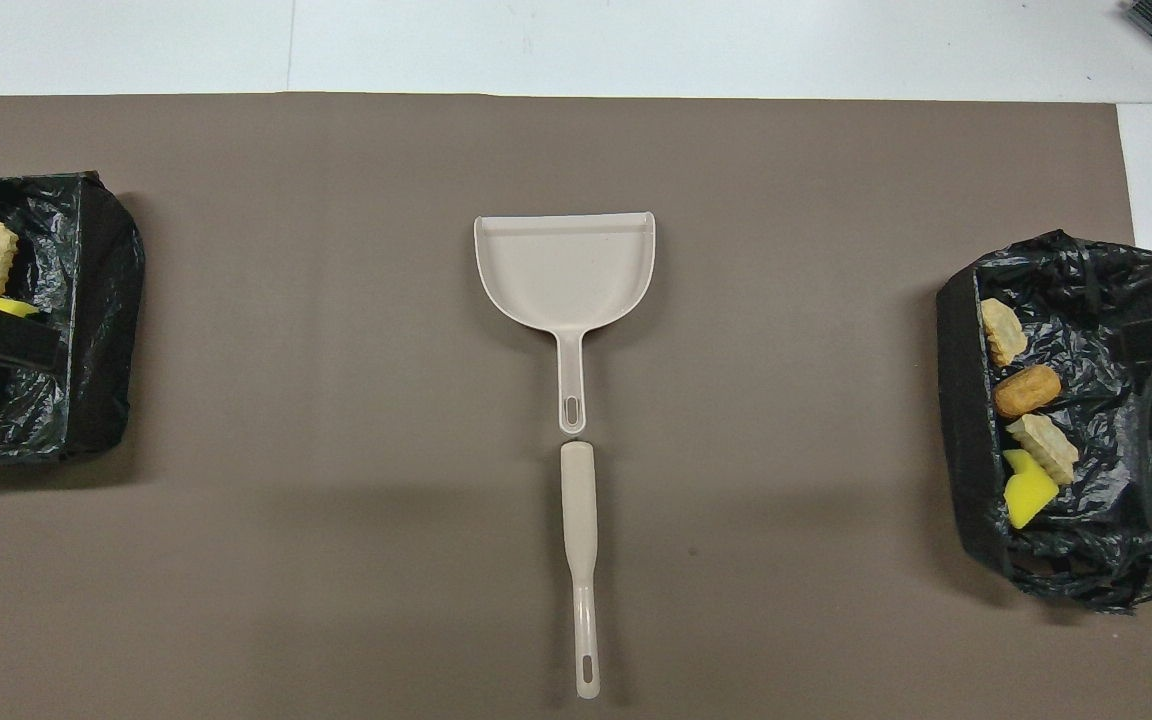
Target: Sweep and dump trash in bin
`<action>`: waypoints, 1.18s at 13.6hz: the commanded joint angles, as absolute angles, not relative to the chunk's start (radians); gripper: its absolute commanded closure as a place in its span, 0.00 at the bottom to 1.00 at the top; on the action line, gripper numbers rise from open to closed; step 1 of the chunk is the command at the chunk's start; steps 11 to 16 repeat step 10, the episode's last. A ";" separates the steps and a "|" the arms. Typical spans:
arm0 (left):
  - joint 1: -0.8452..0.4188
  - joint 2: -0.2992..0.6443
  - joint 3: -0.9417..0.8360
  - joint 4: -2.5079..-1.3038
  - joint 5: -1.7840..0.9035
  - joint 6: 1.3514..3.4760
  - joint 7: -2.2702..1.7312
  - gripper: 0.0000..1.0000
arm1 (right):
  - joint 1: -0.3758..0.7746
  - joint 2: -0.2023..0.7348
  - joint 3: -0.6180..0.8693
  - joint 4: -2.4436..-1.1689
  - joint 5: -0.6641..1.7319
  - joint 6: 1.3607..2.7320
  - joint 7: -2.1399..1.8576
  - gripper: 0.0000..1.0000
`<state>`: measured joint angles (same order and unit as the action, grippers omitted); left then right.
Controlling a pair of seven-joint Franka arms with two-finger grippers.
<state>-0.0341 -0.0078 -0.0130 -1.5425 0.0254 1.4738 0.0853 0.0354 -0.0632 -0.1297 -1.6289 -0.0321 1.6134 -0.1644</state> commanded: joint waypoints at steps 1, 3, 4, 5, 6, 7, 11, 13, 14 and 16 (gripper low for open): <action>-0.043 -0.029 -0.009 -1.568 0.025 1.474 0.074 0.00 | 0.038 -0.066 -0.124 -1.634 -0.038 1.608 -0.184 0.00; -0.043 -0.029 -0.009 -1.566 0.023 1.474 0.074 0.00 | 0.022 -0.067 -0.126 -1.634 -0.040 1.588 -0.192 0.00; -0.043 -0.029 -0.009 -1.568 0.023 1.474 0.072 0.00 | 0.008 -0.069 -0.126 -1.635 -0.038 1.588 -0.207 0.00; -0.041 -0.029 -0.009 -1.568 0.018 1.474 0.074 0.00 | 0.014 -0.068 -0.126 -1.634 -0.040 1.588 -0.216 0.00; -0.040 -0.029 -0.009 -1.568 0.017 1.474 0.074 0.00 | 0.017 -0.067 -0.120 -1.631 -0.040 1.585 -0.216 0.00; -0.038 -0.029 -0.009 -1.568 0.017 1.474 0.074 0.00 | 0.017 -0.067 -0.120 -1.629 -0.040 1.582 -0.216 0.00; -0.043 -0.029 -0.009 -1.566 0.015 1.470 0.072 0.00 | 0.002 -0.069 -0.126 -1.629 -0.049 1.575 -0.228 0.00; -0.043 -0.029 -0.009 -1.566 0.015 1.470 0.072 0.00 | 0.002 -0.069 -0.126 -1.629 -0.049 1.575 -0.228 0.00; -0.043 -0.029 -0.009 -1.566 0.015 1.470 0.072 0.00 | 0.002 -0.069 -0.126 -1.629 -0.049 1.575 -0.228 0.00; -0.043 -0.029 -0.009 -1.566 0.015 1.470 0.072 0.00 | 0.002 -0.069 -0.126 -1.629 -0.049 1.575 -0.228 0.00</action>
